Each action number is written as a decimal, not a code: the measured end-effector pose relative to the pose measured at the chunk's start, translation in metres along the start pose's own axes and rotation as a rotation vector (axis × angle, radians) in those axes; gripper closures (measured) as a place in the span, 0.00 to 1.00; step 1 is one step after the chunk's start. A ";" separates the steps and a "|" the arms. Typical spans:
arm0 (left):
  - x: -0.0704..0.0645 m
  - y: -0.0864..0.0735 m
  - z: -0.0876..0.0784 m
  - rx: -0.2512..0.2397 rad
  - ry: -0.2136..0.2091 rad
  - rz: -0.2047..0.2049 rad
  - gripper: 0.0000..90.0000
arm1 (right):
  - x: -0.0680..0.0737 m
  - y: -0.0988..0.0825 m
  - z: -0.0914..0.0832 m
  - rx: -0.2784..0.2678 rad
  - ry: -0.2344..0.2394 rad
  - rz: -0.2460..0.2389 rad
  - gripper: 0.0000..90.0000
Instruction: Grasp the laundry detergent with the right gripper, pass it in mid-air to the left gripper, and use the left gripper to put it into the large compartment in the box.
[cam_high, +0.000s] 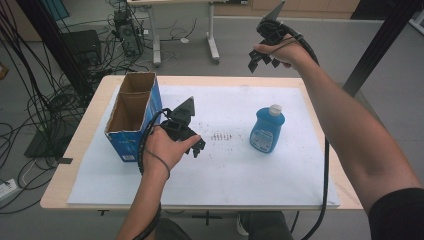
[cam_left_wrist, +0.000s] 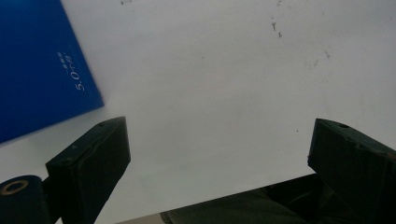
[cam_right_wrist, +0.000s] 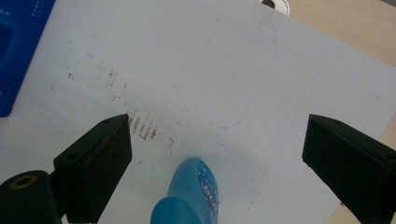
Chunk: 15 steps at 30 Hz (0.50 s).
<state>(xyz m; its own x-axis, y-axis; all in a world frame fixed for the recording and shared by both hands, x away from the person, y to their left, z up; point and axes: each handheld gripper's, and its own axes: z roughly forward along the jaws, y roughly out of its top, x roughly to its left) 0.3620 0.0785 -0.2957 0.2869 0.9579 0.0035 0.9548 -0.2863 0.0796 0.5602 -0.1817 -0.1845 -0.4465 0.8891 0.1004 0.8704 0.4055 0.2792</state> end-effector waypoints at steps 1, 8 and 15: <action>0.001 0.000 0.000 0.001 0.000 0.000 0.07 | 0.001 0.000 0.000 0.002 0.000 -0.001 0.09; 0.002 -0.001 -0.001 -0.001 0.001 0.000 0.07 | 0.001 0.001 0.000 0.004 -0.004 0.001 0.09; 0.001 -0.001 -0.003 -0.003 0.004 0.003 0.07 | -0.001 0.000 -0.001 0.006 -0.004 0.005 0.10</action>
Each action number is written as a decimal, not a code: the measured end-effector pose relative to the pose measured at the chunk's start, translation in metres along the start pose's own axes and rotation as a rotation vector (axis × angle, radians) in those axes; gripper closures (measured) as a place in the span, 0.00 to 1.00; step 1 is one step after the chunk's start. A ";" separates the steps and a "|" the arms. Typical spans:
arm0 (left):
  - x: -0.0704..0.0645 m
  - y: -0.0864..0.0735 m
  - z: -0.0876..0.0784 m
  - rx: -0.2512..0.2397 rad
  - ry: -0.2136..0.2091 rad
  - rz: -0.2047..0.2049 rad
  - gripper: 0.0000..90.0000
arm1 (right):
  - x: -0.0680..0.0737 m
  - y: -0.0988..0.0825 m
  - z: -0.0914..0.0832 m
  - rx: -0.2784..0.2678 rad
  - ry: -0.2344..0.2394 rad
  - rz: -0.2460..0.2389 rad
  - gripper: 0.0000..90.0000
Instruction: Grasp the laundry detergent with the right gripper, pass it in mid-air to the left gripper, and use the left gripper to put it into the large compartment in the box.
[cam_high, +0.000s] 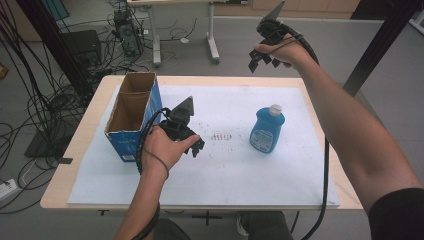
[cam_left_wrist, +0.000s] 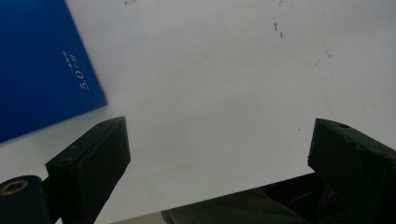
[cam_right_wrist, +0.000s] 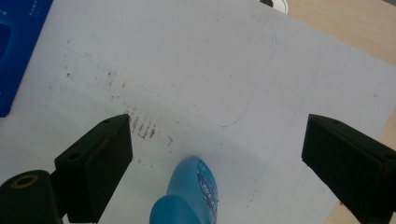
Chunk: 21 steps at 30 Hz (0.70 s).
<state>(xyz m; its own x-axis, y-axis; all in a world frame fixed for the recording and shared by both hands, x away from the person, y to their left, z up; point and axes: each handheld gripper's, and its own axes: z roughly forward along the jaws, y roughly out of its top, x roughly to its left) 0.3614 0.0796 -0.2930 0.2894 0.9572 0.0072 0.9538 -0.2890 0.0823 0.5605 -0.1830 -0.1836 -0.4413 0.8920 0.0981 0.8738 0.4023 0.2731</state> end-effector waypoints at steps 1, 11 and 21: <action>0.000 0.000 0.000 0.000 0.000 0.000 0.07 | 0.000 0.000 0.000 0.000 0.000 0.000 0.10; -0.001 0.002 -0.002 0.000 0.004 0.003 0.07 | -0.004 -0.001 0.001 0.005 0.004 0.006 0.10; -0.001 0.001 -0.005 -0.006 0.003 -0.007 0.07 | -0.008 -0.005 -0.006 -0.004 0.011 0.008 0.10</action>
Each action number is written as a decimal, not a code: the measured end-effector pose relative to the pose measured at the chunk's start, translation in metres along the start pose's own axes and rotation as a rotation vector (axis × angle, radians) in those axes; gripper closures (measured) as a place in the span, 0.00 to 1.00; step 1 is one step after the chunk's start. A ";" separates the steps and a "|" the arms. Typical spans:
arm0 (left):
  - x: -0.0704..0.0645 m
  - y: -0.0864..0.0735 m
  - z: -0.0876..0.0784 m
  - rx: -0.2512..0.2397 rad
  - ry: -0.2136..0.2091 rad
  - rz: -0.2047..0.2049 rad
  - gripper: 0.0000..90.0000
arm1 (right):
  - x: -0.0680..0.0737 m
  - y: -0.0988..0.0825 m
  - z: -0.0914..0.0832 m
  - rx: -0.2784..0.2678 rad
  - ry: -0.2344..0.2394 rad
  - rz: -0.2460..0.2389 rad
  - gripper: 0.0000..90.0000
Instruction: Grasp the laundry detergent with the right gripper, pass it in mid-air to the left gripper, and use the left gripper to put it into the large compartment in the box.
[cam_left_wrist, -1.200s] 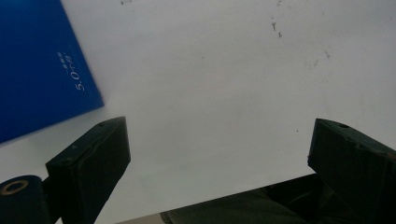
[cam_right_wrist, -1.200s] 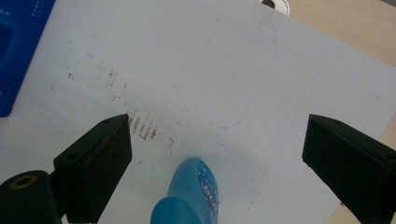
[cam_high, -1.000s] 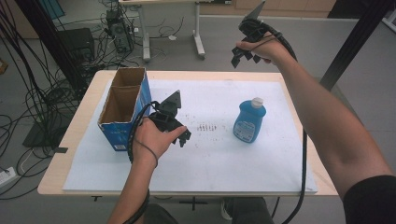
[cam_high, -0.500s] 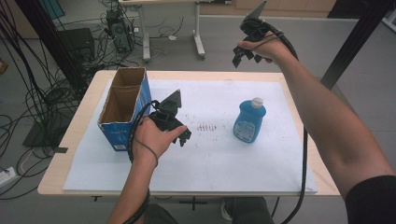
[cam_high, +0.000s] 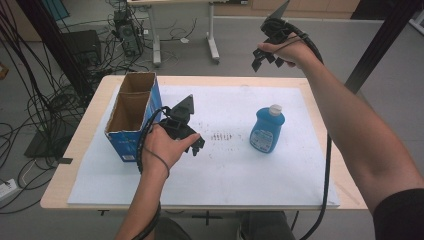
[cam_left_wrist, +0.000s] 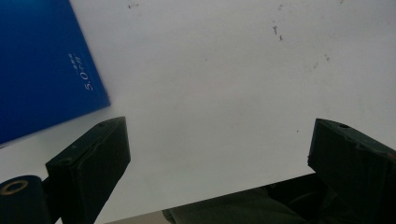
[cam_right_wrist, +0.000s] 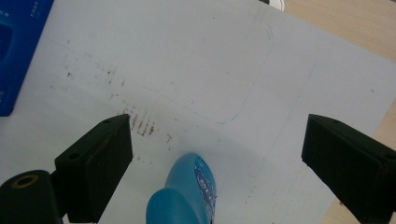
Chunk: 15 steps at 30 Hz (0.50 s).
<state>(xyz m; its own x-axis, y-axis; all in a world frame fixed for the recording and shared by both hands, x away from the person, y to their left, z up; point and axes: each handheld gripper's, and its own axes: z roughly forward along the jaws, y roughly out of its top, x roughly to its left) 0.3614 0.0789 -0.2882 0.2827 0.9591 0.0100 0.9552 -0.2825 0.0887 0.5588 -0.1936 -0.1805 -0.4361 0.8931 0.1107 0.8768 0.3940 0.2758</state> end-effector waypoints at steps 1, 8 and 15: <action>0.000 0.000 0.000 0.000 0.001 0.000 0.07 | 0.001 -0.001 -0.001 0.002 0.001 0.000 0.10; -0.005 0.001 -0.003 -0.010 -0.001 0.008 0.07 | 0.000 -0.011 -0.014 -0.010 0.025 -0.007 0.10; -0.010 0.001 -0.005 -0.011 -0.002 0.025 0.07 | -0.007 -0.027 -0.031 -0.023 0.050 -0.010 0.10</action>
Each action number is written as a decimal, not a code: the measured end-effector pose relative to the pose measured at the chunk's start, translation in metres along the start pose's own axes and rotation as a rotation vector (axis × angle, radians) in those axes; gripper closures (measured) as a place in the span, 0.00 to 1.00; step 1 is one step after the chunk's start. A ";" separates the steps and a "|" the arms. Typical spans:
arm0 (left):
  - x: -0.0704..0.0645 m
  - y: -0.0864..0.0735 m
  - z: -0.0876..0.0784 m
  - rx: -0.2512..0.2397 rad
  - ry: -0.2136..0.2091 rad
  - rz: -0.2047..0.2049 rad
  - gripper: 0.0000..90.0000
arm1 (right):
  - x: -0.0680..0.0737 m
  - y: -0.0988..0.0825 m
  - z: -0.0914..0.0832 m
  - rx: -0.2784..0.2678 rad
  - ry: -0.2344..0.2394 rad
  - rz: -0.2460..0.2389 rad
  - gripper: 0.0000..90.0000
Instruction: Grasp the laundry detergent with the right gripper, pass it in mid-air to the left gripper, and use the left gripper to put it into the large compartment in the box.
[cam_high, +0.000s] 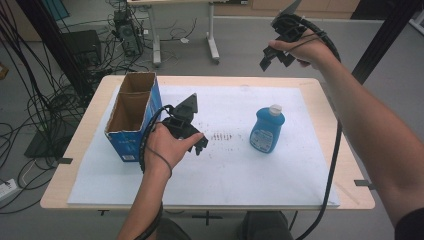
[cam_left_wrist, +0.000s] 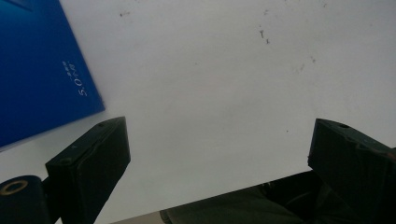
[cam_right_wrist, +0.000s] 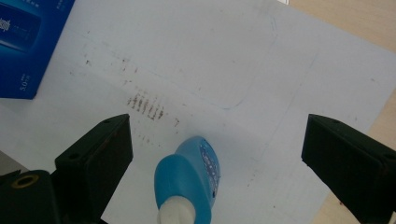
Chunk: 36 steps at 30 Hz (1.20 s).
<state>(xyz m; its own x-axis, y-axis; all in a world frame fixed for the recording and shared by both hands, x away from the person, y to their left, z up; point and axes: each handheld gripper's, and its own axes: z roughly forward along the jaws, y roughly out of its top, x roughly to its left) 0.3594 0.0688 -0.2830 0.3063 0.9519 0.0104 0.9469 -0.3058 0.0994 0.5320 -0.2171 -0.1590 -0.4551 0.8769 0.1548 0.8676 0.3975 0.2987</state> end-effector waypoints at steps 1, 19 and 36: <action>-0.001 0.000 0.000 -0.001 0.000 0.001 0.07 | -0.001 -0.002 -0.003 -0.004 0.003 0.001 0.10; 0.001 -0.004 -0.004 -0.012 -0.005 0.006 0.07 | -0.005 -0.054 -0.034 -0.072 0.057 -0.130 0.06; 0.006 -0.008 -0.002 -0.017 -0.010 0.007 0.07 | -0.016 -0.121 -0.041 -0.171 0.093 -0.233 0.06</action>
<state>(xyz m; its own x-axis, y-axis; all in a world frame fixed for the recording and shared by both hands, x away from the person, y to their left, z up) 0.3538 0.0769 -0.2817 0.3139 0.9495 0.0017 0.9429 -0.3119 0.1165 0.4263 -0.2901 -0.1584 -0.6614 0.7356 0.1463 0.6947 0.5274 0.4891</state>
